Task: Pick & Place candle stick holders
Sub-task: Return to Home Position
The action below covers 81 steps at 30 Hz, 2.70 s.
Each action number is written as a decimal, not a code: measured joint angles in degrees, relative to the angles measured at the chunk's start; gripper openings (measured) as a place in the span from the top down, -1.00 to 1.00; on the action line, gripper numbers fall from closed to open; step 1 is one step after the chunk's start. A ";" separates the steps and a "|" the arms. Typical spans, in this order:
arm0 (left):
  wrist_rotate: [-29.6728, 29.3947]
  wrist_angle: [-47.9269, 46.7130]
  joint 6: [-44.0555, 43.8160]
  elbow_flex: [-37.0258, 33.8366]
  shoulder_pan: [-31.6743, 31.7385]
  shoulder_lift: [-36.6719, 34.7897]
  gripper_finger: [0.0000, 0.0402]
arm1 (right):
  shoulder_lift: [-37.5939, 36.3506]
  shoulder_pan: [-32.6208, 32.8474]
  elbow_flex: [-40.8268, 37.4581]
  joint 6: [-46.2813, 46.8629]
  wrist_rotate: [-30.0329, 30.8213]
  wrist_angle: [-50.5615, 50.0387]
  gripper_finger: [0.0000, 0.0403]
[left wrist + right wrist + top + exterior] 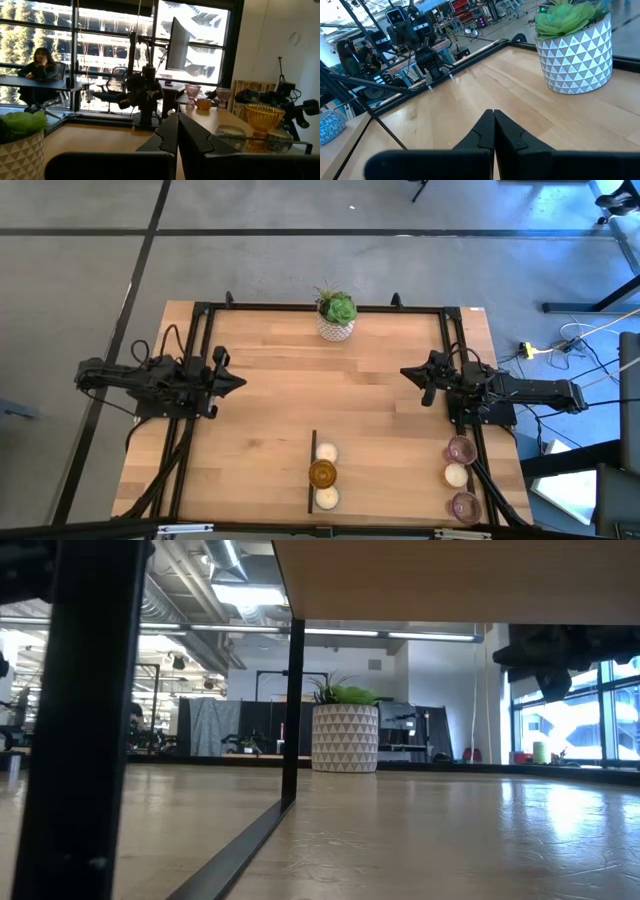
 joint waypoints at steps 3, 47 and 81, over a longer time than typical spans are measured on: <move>0.05 -0.31 -0.23 -1.80 -0.03 -2.52 0.98 | 0.00 0.00 0.01 0.00 0.00 0.00 1.00; 1.18 -20.03 -4.64 -2.71 -0.03 -5.46 0.98 | 0.02 0.00 0.01 0.00 0.02 0.02 1.00; 1.16 -19.70 -5.38 -2.73 -0.03 -5.44 0.98 | 0.01 -0.02 0.03 0.00 0.02 0.03 1.00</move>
